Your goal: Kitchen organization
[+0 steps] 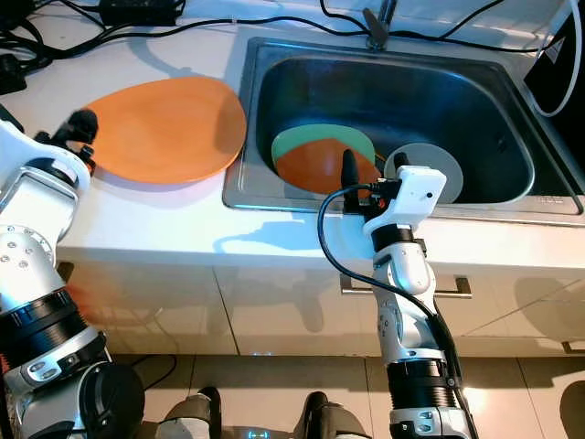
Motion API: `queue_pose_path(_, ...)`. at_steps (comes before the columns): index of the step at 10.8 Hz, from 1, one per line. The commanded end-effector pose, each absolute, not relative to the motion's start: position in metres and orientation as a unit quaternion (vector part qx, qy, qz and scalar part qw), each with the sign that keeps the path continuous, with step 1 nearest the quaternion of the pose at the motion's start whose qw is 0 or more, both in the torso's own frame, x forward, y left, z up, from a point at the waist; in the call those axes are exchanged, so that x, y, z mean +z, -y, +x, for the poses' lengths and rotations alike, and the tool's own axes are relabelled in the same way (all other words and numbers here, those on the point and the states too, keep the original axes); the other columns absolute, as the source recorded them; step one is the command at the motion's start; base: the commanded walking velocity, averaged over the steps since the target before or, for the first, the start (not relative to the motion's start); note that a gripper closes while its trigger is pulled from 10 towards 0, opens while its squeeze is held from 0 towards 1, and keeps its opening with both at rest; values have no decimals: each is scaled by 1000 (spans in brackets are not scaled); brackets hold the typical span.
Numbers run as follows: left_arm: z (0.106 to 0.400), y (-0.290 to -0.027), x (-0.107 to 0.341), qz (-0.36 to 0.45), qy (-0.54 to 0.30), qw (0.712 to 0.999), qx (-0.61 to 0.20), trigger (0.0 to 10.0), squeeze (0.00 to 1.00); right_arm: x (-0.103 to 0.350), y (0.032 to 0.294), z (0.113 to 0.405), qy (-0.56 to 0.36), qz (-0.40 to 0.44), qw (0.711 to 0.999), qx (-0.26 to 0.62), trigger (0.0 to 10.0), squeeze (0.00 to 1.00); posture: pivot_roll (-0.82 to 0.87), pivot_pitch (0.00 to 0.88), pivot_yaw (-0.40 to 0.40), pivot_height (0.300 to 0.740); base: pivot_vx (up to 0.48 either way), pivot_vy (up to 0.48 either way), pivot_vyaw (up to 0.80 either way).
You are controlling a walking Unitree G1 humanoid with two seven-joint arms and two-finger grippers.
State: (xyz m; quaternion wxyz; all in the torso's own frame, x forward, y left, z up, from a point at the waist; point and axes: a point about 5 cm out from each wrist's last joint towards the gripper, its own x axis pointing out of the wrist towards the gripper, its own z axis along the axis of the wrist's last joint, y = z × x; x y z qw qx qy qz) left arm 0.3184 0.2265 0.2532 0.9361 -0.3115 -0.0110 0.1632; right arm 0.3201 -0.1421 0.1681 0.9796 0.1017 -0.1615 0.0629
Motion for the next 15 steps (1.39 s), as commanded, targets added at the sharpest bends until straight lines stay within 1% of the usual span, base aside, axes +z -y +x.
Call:
queue_pose_path(1, 319, -225, 259, -316, 10, 934, 166, 10000, 0, 155, 143, 320, 131, 100, 984, 60, 10000, 0, 184, 204, -71, 740, 0, 0, 0)
queue_pose_path(3, 318, -227, 260, -318, 6, 933, 170, 10000, 0, 155, 142, 320, 131, 101, 984, 62, 10000, 0, 183, 205, -70, 740, 0, 0, 0)
queue_pose_path(6, 321, -223, 249, -329, -22, 929, 169, 10000, 0, 156, 142, 320, 131, 101, 984, 63, 10000, 0, 173, 200, -66, 740, 0, 0, 0)
queue_pose_path(12, 326, -208, 238, -358, -49, 920, 150, 10000, 0, 157, 142, 321, 133, 99, 984, 68, 10000, 0, 160, 183, -69, 740, 0, 0, 0)
queue_pose_path(15, 330, -196, 222, -388, -72, 910, 129, 10000, 0, 158, 143, 320, 133, 98, 984, 66, 10000, 0, 149, 191, -76, 740, 0, 0, 0)
